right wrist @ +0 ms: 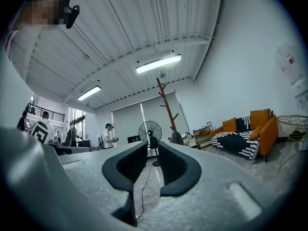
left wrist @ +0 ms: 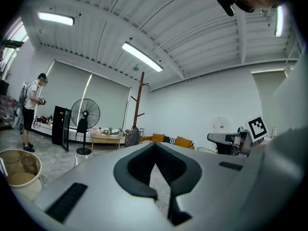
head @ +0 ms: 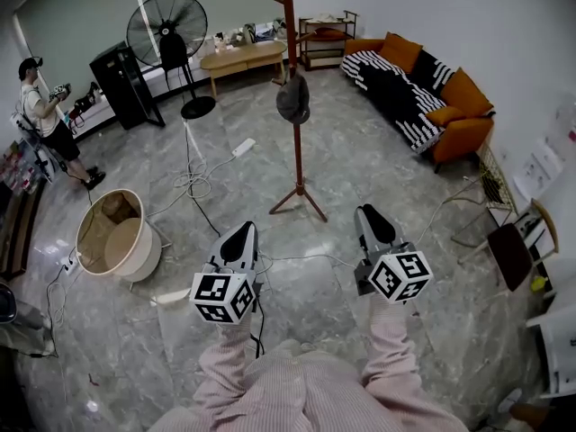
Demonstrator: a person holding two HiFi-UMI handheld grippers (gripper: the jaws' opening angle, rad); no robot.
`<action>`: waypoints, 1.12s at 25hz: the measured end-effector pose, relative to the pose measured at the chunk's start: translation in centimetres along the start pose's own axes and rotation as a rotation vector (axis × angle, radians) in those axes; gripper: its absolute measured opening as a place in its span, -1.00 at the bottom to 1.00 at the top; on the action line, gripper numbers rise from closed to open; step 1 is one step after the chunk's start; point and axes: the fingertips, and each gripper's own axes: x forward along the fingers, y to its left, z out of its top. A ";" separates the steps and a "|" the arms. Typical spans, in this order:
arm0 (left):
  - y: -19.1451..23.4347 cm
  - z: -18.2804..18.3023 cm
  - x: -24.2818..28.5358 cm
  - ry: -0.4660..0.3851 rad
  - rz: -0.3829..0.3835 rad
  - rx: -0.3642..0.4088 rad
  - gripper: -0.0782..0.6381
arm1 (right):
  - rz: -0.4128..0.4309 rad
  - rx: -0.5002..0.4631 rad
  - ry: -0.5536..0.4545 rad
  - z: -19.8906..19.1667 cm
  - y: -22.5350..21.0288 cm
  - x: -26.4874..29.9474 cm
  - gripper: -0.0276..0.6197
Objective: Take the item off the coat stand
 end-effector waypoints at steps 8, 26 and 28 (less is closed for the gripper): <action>0.4 -0.2 3.4 0.008 0.012 -0.008 -0.78 | 0.016 0.013 0.021 -0.6 -2.3 2.7 -0.59; 8.8 -0.3 19.7 0.024 0.022 -0.053 -0.78 | 0.043 0.038 0.067 -1.9 -10.2 19.0 -0.36; 9.9 0.2 21.9 0.024 0.021 -0.055 -0.78 | 0.047 0.038 0.068 -1.6 -11.1 21.4 -0.36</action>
